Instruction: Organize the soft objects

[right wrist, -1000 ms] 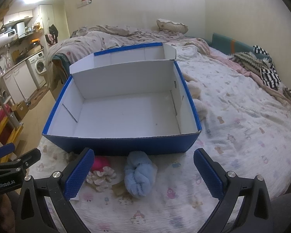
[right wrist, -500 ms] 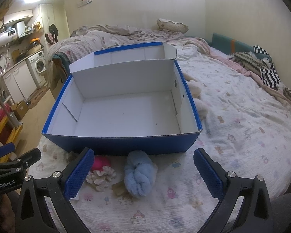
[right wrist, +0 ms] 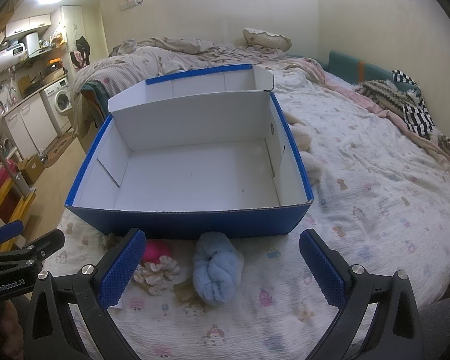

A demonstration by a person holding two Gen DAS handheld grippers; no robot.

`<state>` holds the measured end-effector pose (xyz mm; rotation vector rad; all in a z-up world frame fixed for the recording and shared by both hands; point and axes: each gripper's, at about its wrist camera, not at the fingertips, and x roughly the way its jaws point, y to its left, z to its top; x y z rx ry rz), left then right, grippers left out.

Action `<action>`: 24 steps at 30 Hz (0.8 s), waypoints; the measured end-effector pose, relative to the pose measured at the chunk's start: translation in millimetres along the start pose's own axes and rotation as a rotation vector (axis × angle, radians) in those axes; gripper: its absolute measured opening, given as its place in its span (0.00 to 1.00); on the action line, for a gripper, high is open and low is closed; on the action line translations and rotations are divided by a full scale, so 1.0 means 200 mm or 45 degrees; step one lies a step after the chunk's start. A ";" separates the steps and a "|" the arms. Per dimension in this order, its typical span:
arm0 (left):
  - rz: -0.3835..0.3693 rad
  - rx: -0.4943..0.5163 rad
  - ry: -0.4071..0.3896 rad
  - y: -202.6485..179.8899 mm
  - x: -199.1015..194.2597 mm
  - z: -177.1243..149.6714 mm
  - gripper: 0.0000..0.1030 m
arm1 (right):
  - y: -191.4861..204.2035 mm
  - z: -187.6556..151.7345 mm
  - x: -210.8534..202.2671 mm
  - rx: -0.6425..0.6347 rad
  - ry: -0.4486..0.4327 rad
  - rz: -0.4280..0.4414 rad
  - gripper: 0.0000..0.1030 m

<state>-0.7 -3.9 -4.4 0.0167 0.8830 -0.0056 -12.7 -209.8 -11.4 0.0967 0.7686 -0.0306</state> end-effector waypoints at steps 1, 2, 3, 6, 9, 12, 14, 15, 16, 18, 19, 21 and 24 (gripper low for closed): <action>0.000 0.001 0.000 0.00 0.00 0.00 1.00 | 0.00 0.00 0.00 0.000 0.001 0.000 1.00; 0.000 0.002 0.000 0.00 0.00 0.00 1.00 | 0.00 0.00 0.00 0.000 0.000 0.001 1.00; -0.001 0.002 0.000 0.00 0.00 0.00 1.00 | 0.00 0.00 0.00 0.000 0.000 0.000 1.00; -0.002 0.003 -0.003 0.00 0.00 0.00 1.00 | 0.00 0.00 0.00 -0.001 0.001 0.000 1.00; -0.002 0.001 0.000 0.00 0.01 0.00 1.00 | 0.00 0.00 0.00 0.001 0.000 0.002 1.00; -0.004 -0.001 0.002 0.00 0.00 0.00 1.00 | 0.00 0.00 0.01 0.010 0.011 0.017 1.00; 0.003 -0.001 0.002 0.01 0.00 0.01 1.00 | -0.03 0.01 0.01 0.053 0.024 0.054 1.00; 0.009 -0.003 0.000 0.02 0.00 0.02 1.00 | -0.05 0.01 0.01 0.072 0.028 0.063 1.00; 0.021 -0.009 -0.003 0.03 0.00 0.02 1.00 | -0.06 0.01 0.00 0.087 0.029 0.067 1.00; 0.053 -0.046 0.005 0.08 0.00 0.03 1.00 | -0.12 0.02 -0.01 0.127 0.035 0.057 1.00; 0.065 -0.066 0.021 0.11 0.01 0.03 1.00 | -0.13 0.02 0.00 0.138 0.041 0.052 1.00; 0.099 -0.108 0.074 0.17 0.05 0.03 1.00 | -0.17 0.01 0.01 0.171 0.065 0.041 1.00; 0.116 -0.169 0.163 0.26 0.12 0.02 1.00 | -0.21 -0.01 0.03 0.189 0.095 0.022 1.00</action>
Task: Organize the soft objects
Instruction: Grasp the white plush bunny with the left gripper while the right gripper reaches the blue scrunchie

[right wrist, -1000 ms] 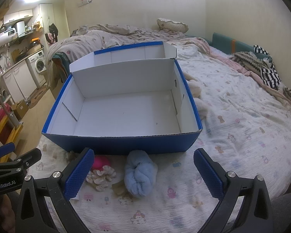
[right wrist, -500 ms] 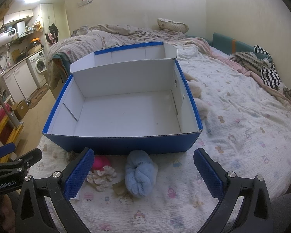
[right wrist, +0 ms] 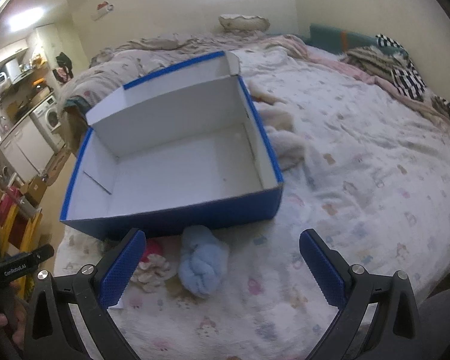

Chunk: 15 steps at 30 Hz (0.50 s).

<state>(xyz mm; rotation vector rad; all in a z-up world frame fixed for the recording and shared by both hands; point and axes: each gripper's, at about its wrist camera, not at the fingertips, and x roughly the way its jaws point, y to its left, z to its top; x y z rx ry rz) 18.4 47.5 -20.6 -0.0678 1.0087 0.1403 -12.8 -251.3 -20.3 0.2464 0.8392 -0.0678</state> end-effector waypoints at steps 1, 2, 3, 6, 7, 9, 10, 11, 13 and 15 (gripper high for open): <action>-0.009 -0.010 0.039 0.01 0.03 0.00 1.00 | -0.01 0.00 0.00 0.003 0.007 -0.004 1.00; -0.026 -0.020 0.098 0.03 0.08 -0.01 0.99 | -0.02 0.00 0.01 0.009 0.017 -0.004 1.00; -0.042 -0.025 0.148 0.02 0.12 -0.02 0.93 | -0.02 0.00 0.02 0.014 0.024 -0.002 1.00; -0.120 -0.038 0.276 -0.01 0.21 -0.06 0.79 | -0.02 -0.01 0.03 0.015 0.043 0.007 1.00; -0.151 -0.018 0.320 -0.04 0.24 -0.08 0.79 | -0.02 -0.01 0.03 0.010 0.049 0.010 1.00; -0.176 0.031 0.371 -0.11 0.27 -0.11 0.78 | 0.00 -0.02 0.03 -0.010 0.060 0.018 1.00; -0.190 0.061 0.397 -0.15 0.29 -0.13 0.78 | 0.00 -0.02 0.04 -0.022 0.062 0.017 1.00; -0.212 0.096 0.434 -0.20 0.32 -0.16 0.78 | 0.01 -0.02 0.04 -0.037 0.065 0.016 1.00; -0.241 0.152 0.496 -0.27 0.36 -0.19 0.76 | 0.01 -0.03 0.04 -0.057 0.071 0.010 1.00; -0.234 0.203 0.536 -0.34 0.40 -0.22 0.66 | -0.01 -0.03 0.05 -0.059 0.085 0.007 1.00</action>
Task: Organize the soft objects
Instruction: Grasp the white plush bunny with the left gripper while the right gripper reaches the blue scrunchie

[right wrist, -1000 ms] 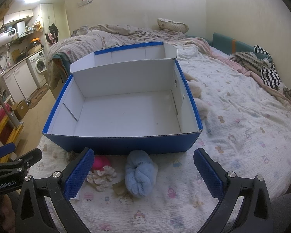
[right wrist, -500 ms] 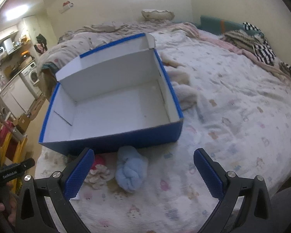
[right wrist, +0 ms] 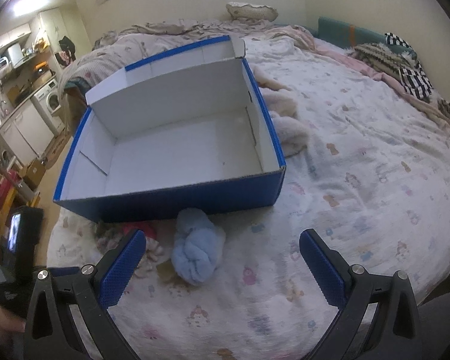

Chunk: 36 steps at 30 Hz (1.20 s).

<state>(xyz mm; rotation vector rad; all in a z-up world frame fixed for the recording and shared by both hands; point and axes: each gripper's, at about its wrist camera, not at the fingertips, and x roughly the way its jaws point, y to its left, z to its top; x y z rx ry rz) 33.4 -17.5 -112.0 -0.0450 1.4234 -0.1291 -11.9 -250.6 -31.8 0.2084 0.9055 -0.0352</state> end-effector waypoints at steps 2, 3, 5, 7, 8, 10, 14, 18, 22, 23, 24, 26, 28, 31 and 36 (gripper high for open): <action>0.020 0.014 0.021 -0.02 0.04 0.01 0.49 | -0.02 -0.01 0.01 0.009 0.015 -0.005 1.00; 0.028 0.016 0.032 -0.03 0.07 0.02 0.41 | -0.03 -0.01 0.01 0.015 0.020 -0.009 1.00; 0.046 0.017 0.078 -0.03 0.12 0.03 0.35 | -0.04 -0.01 0.02 0.027 0.027 -0.009 1.00; 0.054 0.002 0.085 -0.01 0.14 0.03 0.15 | -0.05 -0.01 0.02 0.038 0.030 -0.006 1.00; 0.049 -0.009 0.078 0.00 0.13 0.03 0.09 | -0.05 -0.01 0.02 0.042 0.031 -0.004 1.00; 0.046 -0.024 0.070 0.02 0.10 0.03 0.07 | -0.05 0.00 0.02 0.051 0.034 0.000 1.00; 0.008 -0.039 0.031 0.06 0.02 -0.01 0.06 | -0.06 -0.01 0.03 0.069 0.052 0.005 1.00; 0.055 0.011 -0.105 0.08 -0.17 -0.06 0.06 | -0.07 -0.01 0.04 0.083 0.066 -0.008 1.00; 0.090 0.037 -0.222 0.07 -0.34 -0.11 0.06 | -0.05 -0.02 0.07 0.083 0.096 -0.013 1.00; 0.098 0.043 -0.250 0.06 -0.37 -0.12 0.06 | -0.04 -0.02 0.08 0.081 0.106 -0.011 1.00; 0.101 0.046 -0.267 0.06 -0.38 -0.13 0.06 | -0.04 -0.02 0.09 0.080 0.117 -0.008 1.00; 0.086 0.042 -0.292 0.05 -0.42 -0.13 0.06 | -0.02 -0.02 0.11 0.070 0.146 -0.002 1.00; 0.076 0.034 -0.297 0.06 -0.46 -0.14 0.06 | -0.01 -0.01 0.14 0.062 0.170 0.006 1.00; 0.055 0.007 -0.284 0.05 -0.43 -0.12 0.06 | -0.01 0.04 0.16 0.056 0.188 0.050 1.00; 0.050 -0.006 -0.240 0.06 -0.31 -0.08 0.06 | 0.00 0.12 0.28 0.049 0.293 0.141 1.00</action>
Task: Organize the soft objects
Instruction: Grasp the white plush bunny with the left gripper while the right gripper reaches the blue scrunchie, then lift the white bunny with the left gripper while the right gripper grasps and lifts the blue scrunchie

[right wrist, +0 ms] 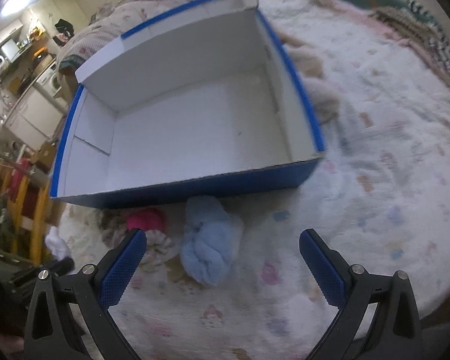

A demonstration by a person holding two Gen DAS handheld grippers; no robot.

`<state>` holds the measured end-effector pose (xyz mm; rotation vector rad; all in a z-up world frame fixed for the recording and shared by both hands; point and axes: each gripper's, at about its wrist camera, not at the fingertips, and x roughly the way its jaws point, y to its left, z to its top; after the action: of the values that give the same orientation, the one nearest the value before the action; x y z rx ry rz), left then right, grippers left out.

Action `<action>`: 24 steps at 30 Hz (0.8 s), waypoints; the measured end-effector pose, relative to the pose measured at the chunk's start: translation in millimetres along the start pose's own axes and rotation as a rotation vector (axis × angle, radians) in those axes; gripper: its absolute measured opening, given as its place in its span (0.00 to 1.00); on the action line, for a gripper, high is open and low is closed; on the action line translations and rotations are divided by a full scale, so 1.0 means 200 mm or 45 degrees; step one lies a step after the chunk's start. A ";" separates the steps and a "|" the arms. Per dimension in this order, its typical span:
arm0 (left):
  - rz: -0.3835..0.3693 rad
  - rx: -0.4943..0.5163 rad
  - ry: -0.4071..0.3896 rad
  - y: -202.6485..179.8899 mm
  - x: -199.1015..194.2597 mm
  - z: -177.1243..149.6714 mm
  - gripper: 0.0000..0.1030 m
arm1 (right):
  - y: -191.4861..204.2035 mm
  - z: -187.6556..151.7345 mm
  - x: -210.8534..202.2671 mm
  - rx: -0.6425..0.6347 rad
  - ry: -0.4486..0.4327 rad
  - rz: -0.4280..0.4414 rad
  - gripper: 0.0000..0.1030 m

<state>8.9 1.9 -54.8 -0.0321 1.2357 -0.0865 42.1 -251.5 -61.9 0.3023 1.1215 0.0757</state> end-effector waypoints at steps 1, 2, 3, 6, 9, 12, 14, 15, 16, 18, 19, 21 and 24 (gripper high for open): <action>-0.001 -0.003 0.002 0.00 0.01 -0.01 0.06 | -0.01 0.01 0.04 0.018 0.027 0.016 1.00; -0.004 -0.009 0.005 0.00 0.01 0.00 0.06 | -0.02 0.02 0.09 0.048 0.063 0.044 0.91; -0.008 -0.014 0.004 0.01 0.02 0.00 0.06 | -0.03 0.02 0.13 0.079 0.096 0.072 0.83; -0.012 -0.032 -0.004 0.01 0.02 0.01 0.06 | -0.04 0.02 0.26 0.144 0.179 0.096 0.81; -0.005 -0.030 -0.004 0.01 0.03 0.02 0.06 | -0.02 0.02 0.33 0.145 0.209 0.070 0.77; -0.009 -0.034 0.003 0.01 0.03 0.02 0.06 | 0.01 0.01 0.37 0.094 0.231 0.044 0.63; -0.010 -0.036 0.006 0.02 0.04 0.02 0.06 | 0.02 -0.01 0.40 0.059 0.252 0.023 0.57; -0.009 -0.036 0.006 0.02 0.04 0.02 0.06 | 0.03 -0.01 0.40 0.053 0.256 0.015 0.57; -0.009 -0.036 0.007 0.01 0.04 0.02 0.06 | 0.02 -0.02 0.41 0.053 0.257 0.014 0.55; -0.007 -0.033 0.008 0.01 0.04 0.02 0.06 | 0.03 -0.03 0.40 0.032 0.260 0.028 0.35; -0.005 -0.031 0.008 0.01 0.04 0.02 0.06 | 0.04 -0.03 0.39 0.012 0.246 0.023 0.34; 0.002 -0.025 0.007 0.00 0.05 0.02 0.06 | 0.03 -0.02 0.35 0.004 0.213 0.040 0.27; 0.014 -0.023 0.005 0.01 0.05 0.02 0.06 | 0.01 -0.02 0.26 0.011 0.175 0.069 0.26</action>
<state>15.3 2.6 -63.0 -0.0404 1.2406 -0.0657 62.0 -236.9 -108.4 0.3393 1.2504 0.1414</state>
